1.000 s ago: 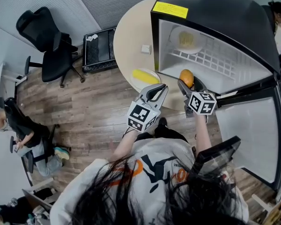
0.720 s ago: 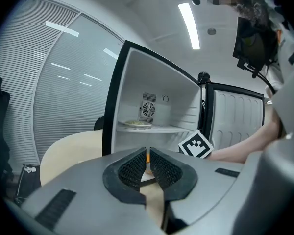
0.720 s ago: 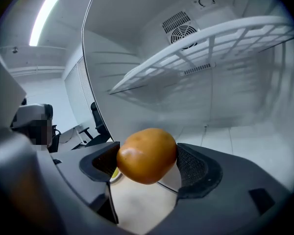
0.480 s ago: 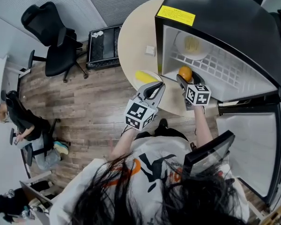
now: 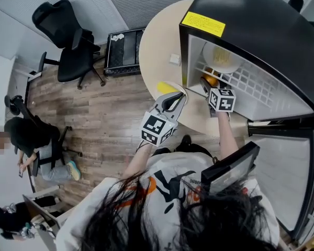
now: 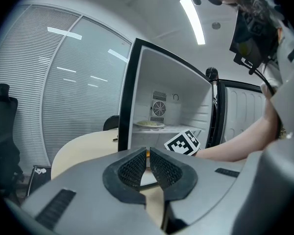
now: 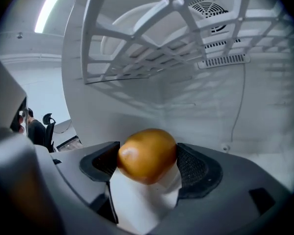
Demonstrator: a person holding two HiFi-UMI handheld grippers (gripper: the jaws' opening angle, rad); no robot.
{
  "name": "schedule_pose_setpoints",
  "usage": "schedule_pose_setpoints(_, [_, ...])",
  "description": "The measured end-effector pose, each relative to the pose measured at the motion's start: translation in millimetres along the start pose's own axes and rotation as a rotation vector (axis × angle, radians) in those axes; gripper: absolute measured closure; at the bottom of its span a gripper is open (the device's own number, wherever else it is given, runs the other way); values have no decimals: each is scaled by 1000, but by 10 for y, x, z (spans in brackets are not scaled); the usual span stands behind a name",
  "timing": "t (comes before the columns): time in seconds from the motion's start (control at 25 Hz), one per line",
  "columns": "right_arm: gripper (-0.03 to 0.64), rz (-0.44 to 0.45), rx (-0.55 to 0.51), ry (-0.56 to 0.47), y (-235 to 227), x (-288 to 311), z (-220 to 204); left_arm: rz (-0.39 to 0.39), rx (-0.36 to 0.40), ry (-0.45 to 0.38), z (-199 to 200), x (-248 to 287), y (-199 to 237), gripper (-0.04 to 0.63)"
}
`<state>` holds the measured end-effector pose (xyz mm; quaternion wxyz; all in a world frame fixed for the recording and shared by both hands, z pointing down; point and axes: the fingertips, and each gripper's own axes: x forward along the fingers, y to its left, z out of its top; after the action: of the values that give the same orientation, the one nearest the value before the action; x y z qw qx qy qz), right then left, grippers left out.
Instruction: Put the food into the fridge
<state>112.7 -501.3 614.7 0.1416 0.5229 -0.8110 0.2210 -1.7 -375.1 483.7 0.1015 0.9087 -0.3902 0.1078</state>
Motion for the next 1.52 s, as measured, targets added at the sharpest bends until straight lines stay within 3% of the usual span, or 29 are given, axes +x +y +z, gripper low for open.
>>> schedule_pose_setpoints(0.36, [245, -26, -95, 59, 54, 83, -83, 2, 9, 8, -34, 34, 21, 580])
schedule_pose_setpoints(0.68, [244, -38, -16, 53, 54, -46, -76, -8, 7, -4, -3, 9, 27, 580])
schedule_pose_setpoints(1.2, [245, -43, 85, -86, 188, -691, 161, -26, 14, -13, 40, -185, -118, 580])
schedule_pose_setpoints(1.52, [247, -6, 110, -153, 558, -908, 258, -55, 9, -17, -41, -347, -89, 580])
